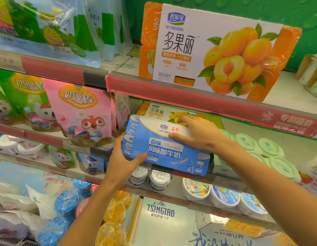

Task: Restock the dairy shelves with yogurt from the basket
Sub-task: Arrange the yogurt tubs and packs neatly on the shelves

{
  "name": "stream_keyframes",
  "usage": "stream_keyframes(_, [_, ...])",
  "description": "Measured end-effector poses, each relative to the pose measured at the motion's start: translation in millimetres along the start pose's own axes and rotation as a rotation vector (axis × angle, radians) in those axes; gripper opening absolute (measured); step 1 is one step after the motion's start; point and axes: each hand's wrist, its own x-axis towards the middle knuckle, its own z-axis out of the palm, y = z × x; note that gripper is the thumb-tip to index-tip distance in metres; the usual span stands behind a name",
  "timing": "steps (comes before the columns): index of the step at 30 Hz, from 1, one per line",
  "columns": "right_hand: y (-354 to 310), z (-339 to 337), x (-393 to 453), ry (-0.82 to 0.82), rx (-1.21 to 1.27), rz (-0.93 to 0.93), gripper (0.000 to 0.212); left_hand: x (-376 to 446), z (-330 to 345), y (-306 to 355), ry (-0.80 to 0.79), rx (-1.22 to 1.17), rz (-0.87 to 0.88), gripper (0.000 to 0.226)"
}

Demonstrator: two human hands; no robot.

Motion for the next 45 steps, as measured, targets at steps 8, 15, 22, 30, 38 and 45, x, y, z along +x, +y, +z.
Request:
stream_keyframes(8, [-2,12,-8,0.116,-0.029,0.036,0.076,6,7,4,0.033,0.047,0.010,0.070])
stream_keyframes(15, [1,7,2,0.091,-0.004,0.064,0.069,15,13,6,0.038,0.080,0.012,0.069])
stream_keyframes(22, [-2,9,-6,0.164,-0.043,0.094,0.068,11,9,6,0.007,0.102,0.022,0.072])
stream_keyframes(30, [-8,32,-35,0.345,0.009,0.124,0.083,7,4,4,0.002,0.115,0.028,0.089])
stream_keyframes(38, [-9,32,-44,0.267,-0.015,0.147,0.084,1,3,8,0.043,0.135,0.047,0.084])
stream_keyframes(45, [-13,10,-46,0.202,-0.009,0.133,0.074,9,7,34,0.060,0.284,0.037,0.065])
